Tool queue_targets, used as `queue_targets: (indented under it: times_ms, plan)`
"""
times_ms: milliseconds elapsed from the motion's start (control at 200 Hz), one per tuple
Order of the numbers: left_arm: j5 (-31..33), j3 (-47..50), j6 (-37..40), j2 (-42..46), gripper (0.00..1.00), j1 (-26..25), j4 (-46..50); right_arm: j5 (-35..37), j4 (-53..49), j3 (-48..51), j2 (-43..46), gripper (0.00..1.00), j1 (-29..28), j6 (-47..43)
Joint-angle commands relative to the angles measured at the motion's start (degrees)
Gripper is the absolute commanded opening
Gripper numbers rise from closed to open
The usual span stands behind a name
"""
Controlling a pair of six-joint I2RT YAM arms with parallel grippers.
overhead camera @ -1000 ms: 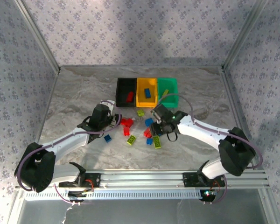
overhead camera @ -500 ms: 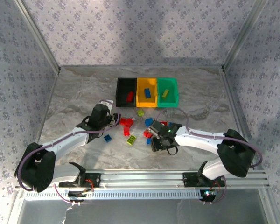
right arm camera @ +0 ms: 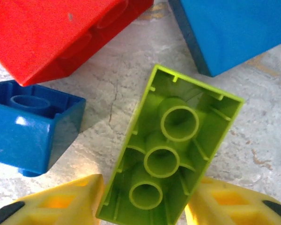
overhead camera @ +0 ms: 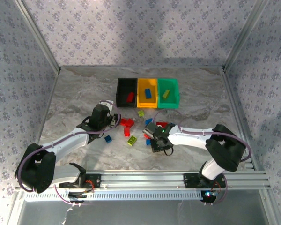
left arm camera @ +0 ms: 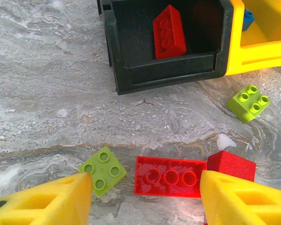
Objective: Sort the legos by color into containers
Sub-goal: Pick up the lego from the bottom-center of the table, then place the lego in the container.
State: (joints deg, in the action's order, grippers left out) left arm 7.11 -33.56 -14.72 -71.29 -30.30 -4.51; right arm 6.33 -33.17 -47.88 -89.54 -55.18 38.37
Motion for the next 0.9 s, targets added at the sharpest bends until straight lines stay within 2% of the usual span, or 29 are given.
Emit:
queue_targets:
  times_ms: [0,75,280,360,455,570,895]
  plan:
    - [0.1,-0.4,-0.9,0.6,0.62,0.4,0.1,1.2,0.6,-1.6,-0.6,0.38,-0.7,0.7]
    - [0.2,-0.5,-0.9,0.6,0.62,0.5,0.1,1.7,-0.8,-2.2,0.3,0.35,-0.8,0.4]
    - [-0.3,-0.4,-1.0,0.7,0.62,0.5,0.1,6.4,-4.1,-2.4,7.8,0.35,0.9,0.1]
    - [-0.3,-0.5,-1.3,0.6,0.62,0.5,-0.1,7.3,-3.2,-3.5,10.5,0.35,3.4,-1.9]
    - [-1.3,-0.6,-1.5,0.0,0.62,0.4,-0.2,5.6,-1.5,-5.8,11.1,0.35,10.0,-5.5]
    - [-0.6,-0.9,-1.6,-0.2,0.62,0.5,0.3,0.1,0.3,-12.3,7.2,0.35,19.2,-7.8]
    - [0.3,-0.4,-1.6,1.4,0.62,0.5,0.6,-4.2,0.2,-33.8,-14.1,0.36,34.4,-17.2]
